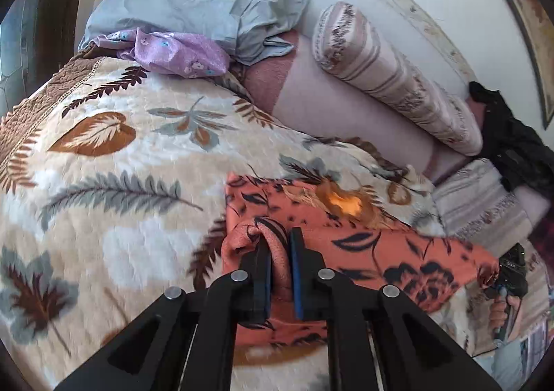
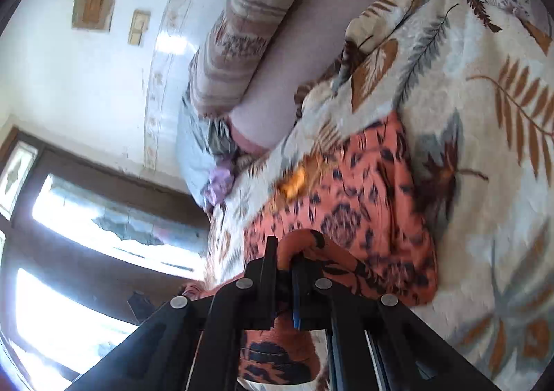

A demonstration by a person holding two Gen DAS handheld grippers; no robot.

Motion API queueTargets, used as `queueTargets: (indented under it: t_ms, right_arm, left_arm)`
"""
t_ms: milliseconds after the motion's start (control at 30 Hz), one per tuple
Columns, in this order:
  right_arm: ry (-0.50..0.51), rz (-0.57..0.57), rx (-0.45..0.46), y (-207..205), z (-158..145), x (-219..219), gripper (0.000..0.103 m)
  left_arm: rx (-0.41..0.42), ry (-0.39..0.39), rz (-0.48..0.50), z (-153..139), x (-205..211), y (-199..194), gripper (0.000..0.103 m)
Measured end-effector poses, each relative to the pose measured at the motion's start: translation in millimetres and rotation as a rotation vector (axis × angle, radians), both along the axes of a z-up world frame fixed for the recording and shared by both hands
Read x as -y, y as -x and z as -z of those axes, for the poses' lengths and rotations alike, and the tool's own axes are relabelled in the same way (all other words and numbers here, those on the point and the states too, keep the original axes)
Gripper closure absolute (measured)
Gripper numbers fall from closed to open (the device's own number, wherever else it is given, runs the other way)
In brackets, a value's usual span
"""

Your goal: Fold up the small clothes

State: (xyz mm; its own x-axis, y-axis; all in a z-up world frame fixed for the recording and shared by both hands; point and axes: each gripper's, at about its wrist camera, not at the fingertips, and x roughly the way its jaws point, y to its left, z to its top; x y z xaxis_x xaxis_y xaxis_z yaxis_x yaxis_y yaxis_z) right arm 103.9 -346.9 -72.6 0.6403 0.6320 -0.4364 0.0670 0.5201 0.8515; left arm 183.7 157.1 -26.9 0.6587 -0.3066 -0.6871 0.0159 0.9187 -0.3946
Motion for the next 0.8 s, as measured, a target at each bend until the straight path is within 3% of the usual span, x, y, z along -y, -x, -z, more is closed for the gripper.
queueTargets:
  t_ms: [33, 67, 100, 133, 233, 333, 433, 567, 667, 700, 733, 767, 800]
  right_arm:
    - [0.046, 0.012, -0.020, -22, 13, -1, 0.089]
    - [0.076, 0.014, -0.067, -42, 33, -5, 0.070]
    - [0.121, 0.046, -0.146, -54, 54, -5, 0.052]
    - [0.161, 0.093, -0.205, -58, 70, -4, 0.027]
    - [0.132, 0.097, -0.181, -38, 84, -9, 0.028]
    - [0.237, 0.031, -0.146, -6, 74, -19, 0.028]
    - [0.344, -0.054, -0.152, 8, 70, -28, 0.027]
    - [0.376, -0.153, -0.194, -6, 82, -40, 0.027]
    - [0.418, -0.180, -0.213, -23, 91, -55, 0.027]
    - [0.415, -0.190, -0.236, -26, 92, -59, 0.029]
    - [0.406, -0.208, -0.264, -29, 91, -63, 0.047]
    - [0.388, -0.232, -0.287, -30, 92, -65, 0.073]
    - [0.411, -0.236, -0.292, -29, 87, -69, 0.073]
  left_arm:
    - [-0.019, -0.027, -0.021, 19, 4, -26, 0.075]
    - [-0.083, -0.075, -0.040, 43, 9, -51, 0.043]
    - [-0.178, -0.145, -0.066, 68, 12, -69, 0.036]
    - [-0.235, -0.185, -0.068, 89, 15, -82, 0.037]
    - [-0.213, -0.163, -0.042, 96, 10, -80, 0.035]
    - [-0.096, -0.136, -0.079, 68, -8, -50, 0.033]
    - [-0.042, -0.109, -0.097, 55, -23, -15, 0.020]
    - [-0.130, -0.073, 0.011, 79, -6, 4, 0.020]
    - [-0.225, -0.120, 0.079, 110, 27, -8, 0.020]
    - [-0.220, -0.168, 0.080, 114, 38, -11, 0.020]
    - [-0.200, -0.220, 0.087, 112, 48, -15, 0.025]
    - [-0.206, -0.221, 0.109, 109, 55, -21, 0.061]
    - [-0.244, -0.178, 0.125, 106, 58, -29, 0.076]
